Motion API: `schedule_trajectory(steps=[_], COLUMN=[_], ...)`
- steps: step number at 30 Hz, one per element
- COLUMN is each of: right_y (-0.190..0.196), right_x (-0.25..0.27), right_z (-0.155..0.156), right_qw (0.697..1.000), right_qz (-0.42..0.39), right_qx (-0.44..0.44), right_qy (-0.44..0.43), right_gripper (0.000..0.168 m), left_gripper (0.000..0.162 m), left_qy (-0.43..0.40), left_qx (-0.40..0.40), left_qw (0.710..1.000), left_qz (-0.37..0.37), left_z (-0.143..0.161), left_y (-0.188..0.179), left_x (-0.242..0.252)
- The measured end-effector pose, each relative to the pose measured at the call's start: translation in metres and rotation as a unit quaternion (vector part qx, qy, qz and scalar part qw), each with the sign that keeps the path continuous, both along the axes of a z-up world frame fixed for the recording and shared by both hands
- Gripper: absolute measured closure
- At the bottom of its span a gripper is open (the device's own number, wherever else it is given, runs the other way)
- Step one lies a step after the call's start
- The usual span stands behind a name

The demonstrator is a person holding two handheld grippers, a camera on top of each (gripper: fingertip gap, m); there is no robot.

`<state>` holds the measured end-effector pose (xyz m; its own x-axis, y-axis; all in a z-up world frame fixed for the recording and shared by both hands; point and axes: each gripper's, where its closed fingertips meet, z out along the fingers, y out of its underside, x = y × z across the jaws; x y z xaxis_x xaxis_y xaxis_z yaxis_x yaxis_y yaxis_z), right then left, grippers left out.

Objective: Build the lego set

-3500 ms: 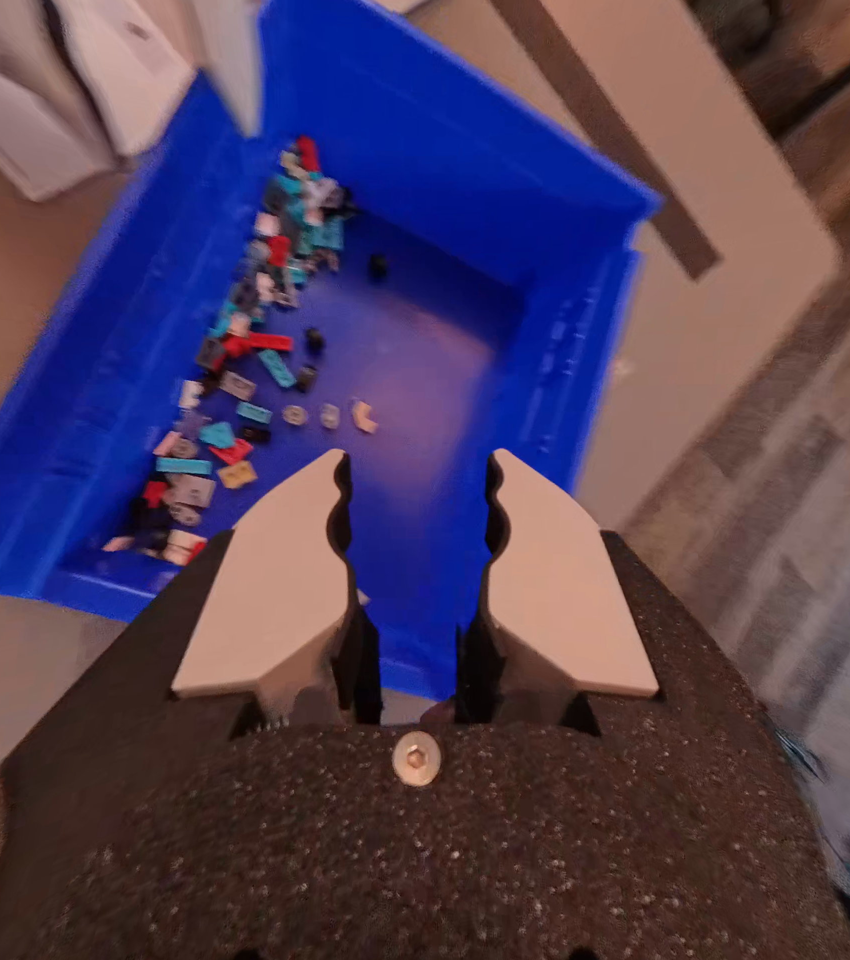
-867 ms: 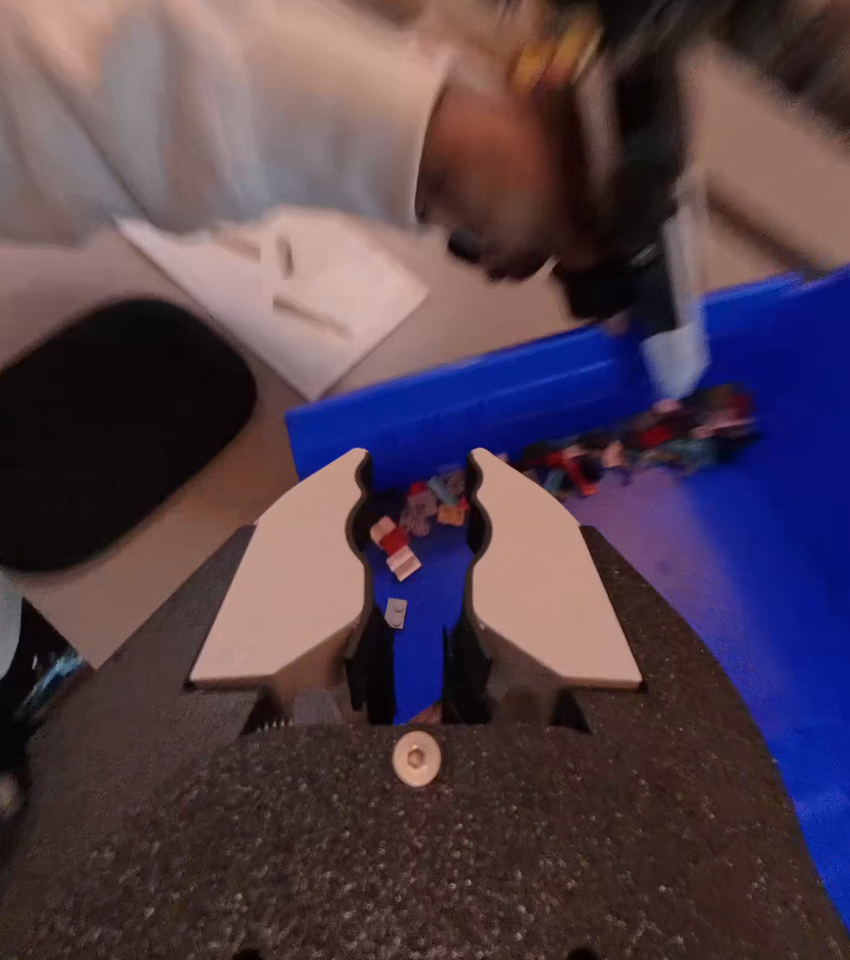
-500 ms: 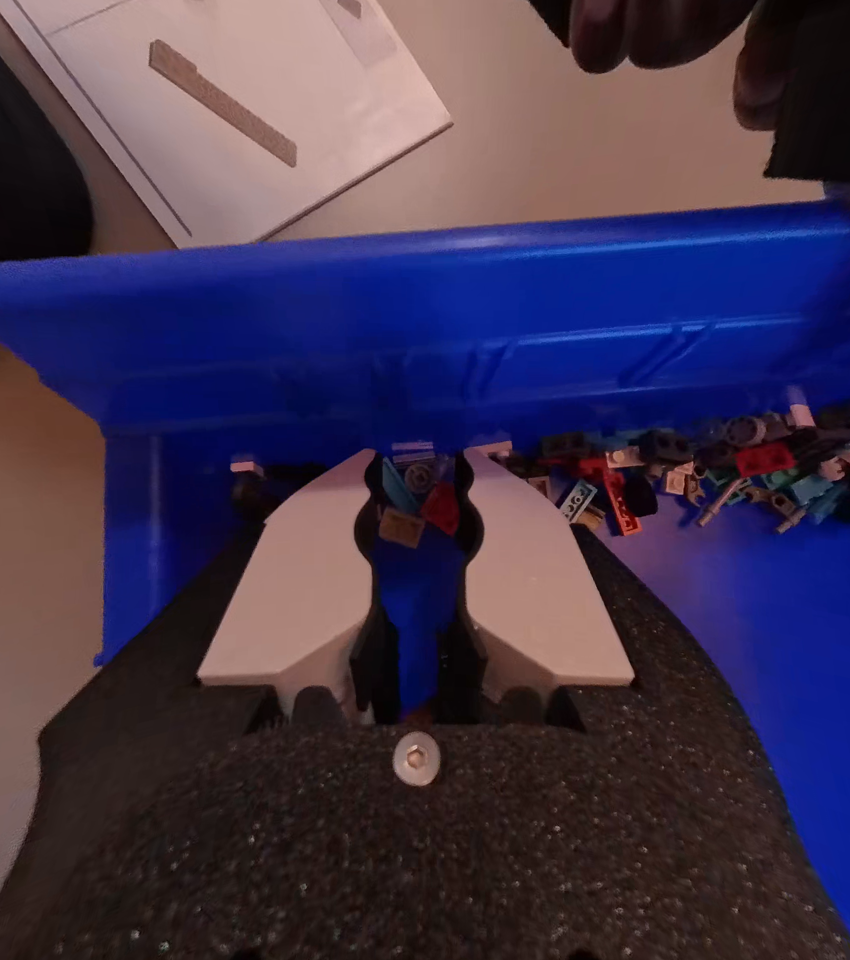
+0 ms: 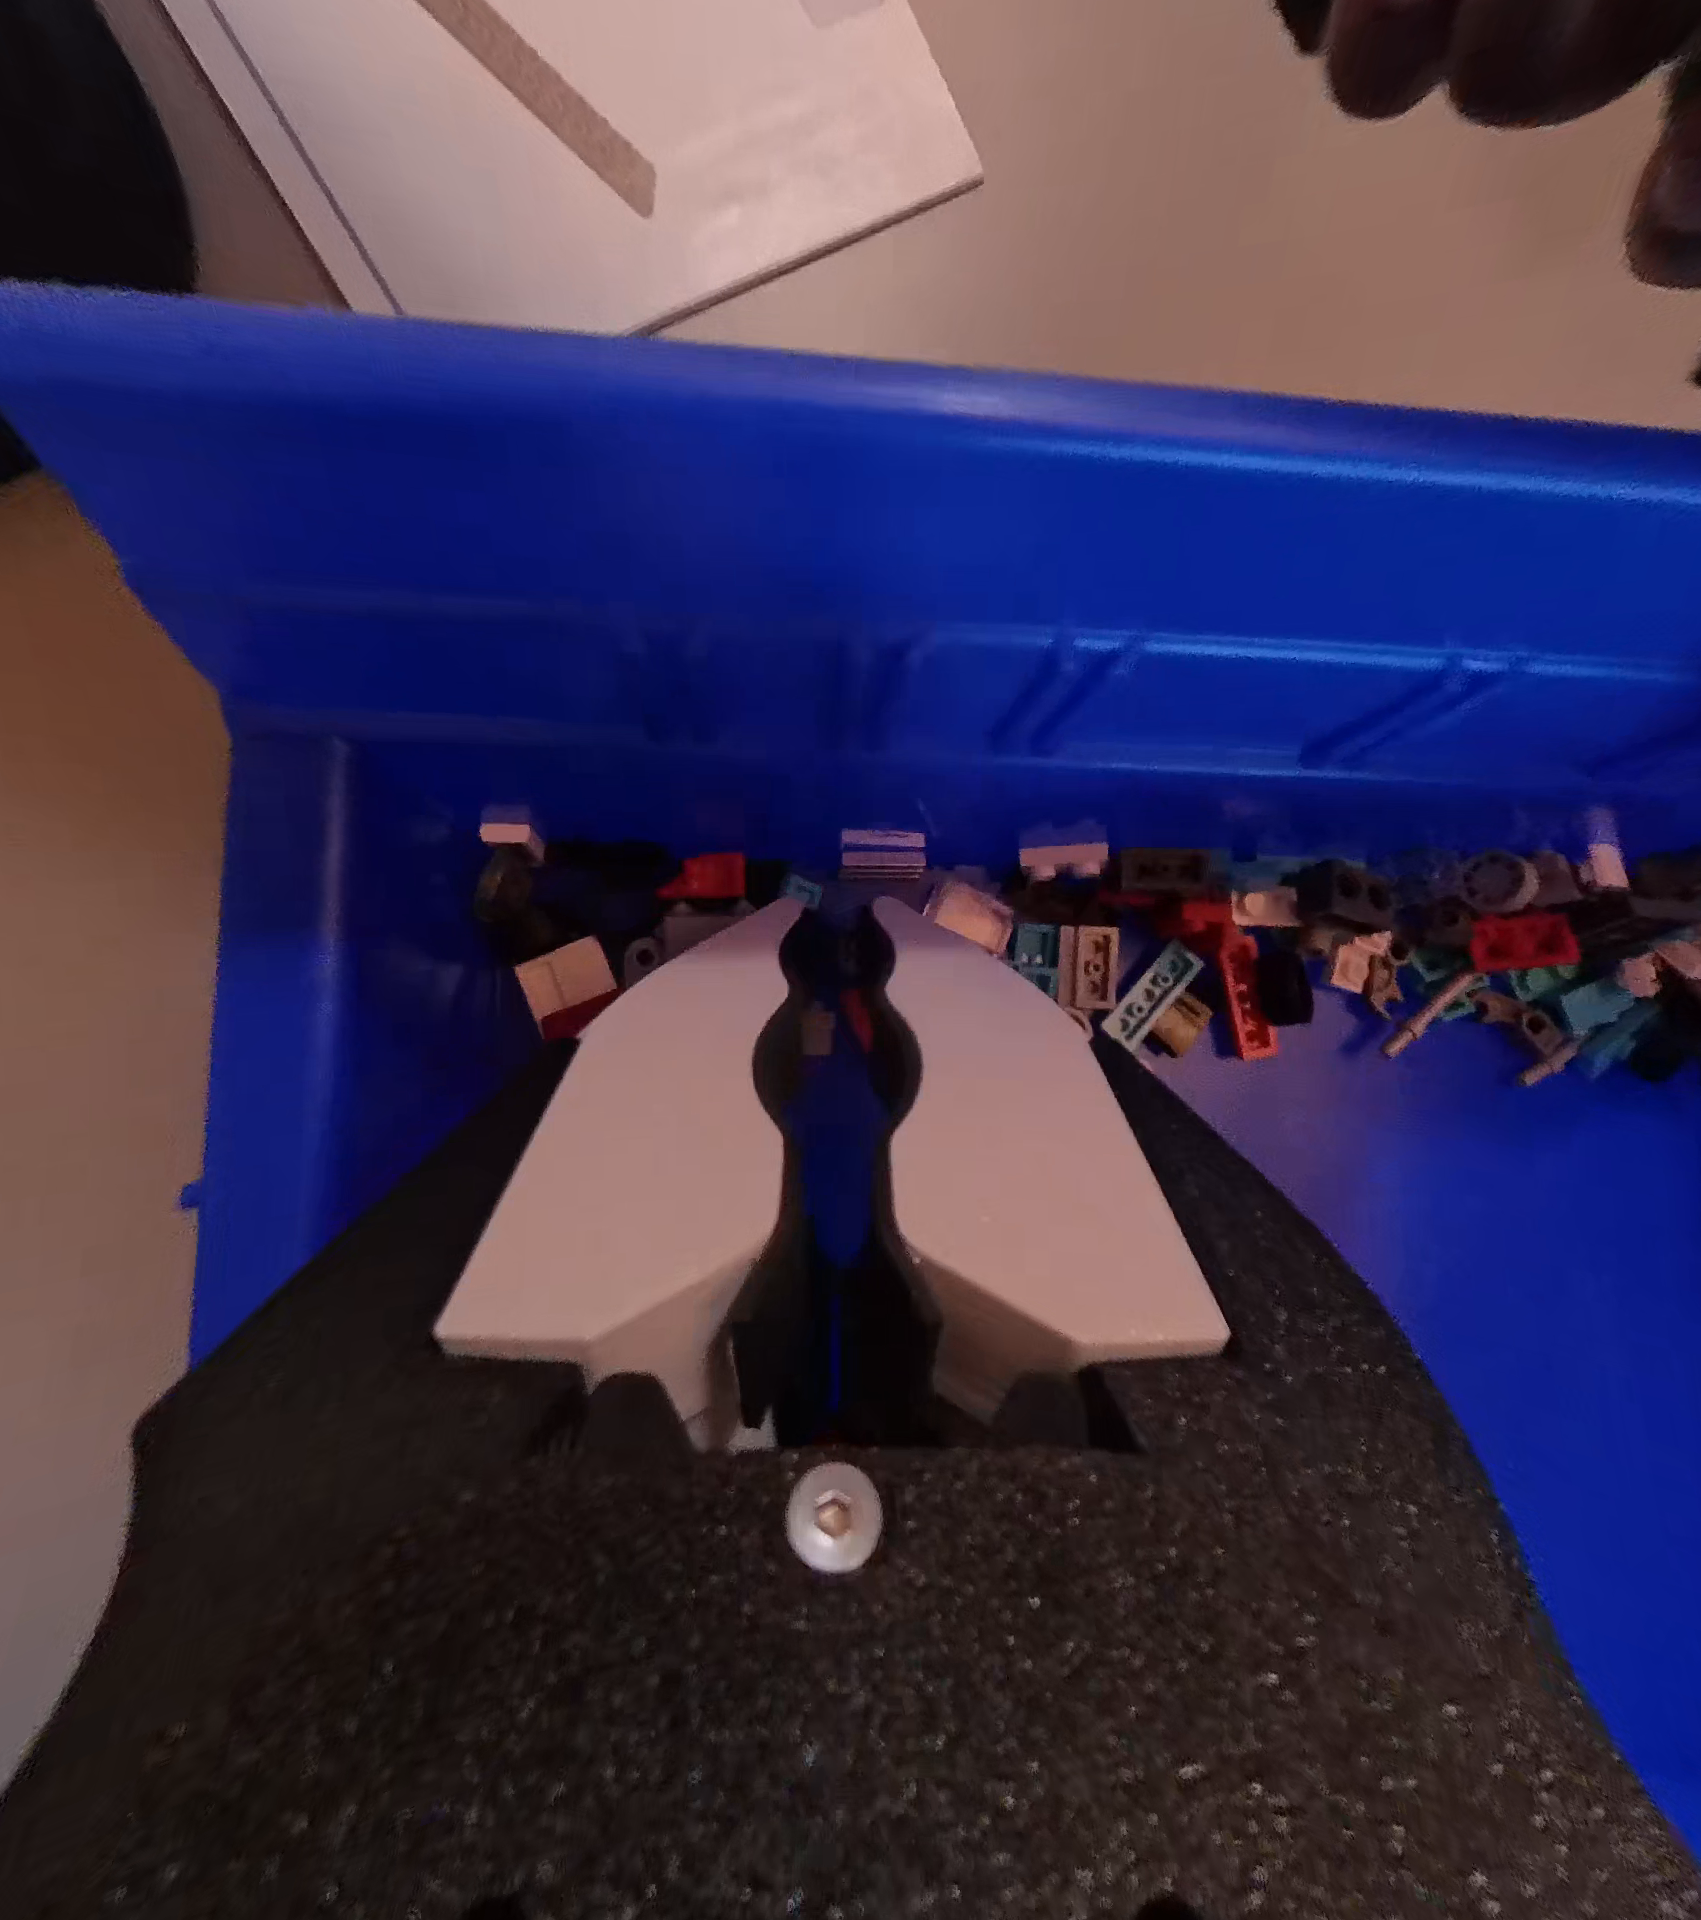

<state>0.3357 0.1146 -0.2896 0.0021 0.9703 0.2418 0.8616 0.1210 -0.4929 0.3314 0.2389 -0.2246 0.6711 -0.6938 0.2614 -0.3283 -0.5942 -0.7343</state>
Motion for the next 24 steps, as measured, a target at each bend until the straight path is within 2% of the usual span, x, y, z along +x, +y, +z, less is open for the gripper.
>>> schedule_trajectory(steps=[4,8,19,24], right_y=[0.002,0.009,0.009,0.009], right_x=[-0.011,-0.009,-0.009,-0.007], right_z=[0.013,-0.005,-0.011,0.006], right_qw=[0.999,0.999,0.999,0.998], right_qz=[-0.007,-0.016,-0.005,-0.005], right_qx=[-0.02,-0.028,-0.052,-0.035], right_qy=[0.048,0.0,0.014,0.047], right_gripper=[0.147,0.143,0.151,0.151], left_gripper=[0.132,0.132,0.131,0.13], left_qy=[-0.003,-0.002,-0.006,-0.012], left_qx=[-0.001,0.0,-0.002,-0.012], left_qw=[1.0,1.0,1.0,1.0], left_qz=[0.0,-0.003,0.0,0.006], left_z=[-0.001,0.0,0.0,-0.004], left_y=[0.001,0.001,0.003,0.005], left_x=[0.001,0.003,0.006,0.007])
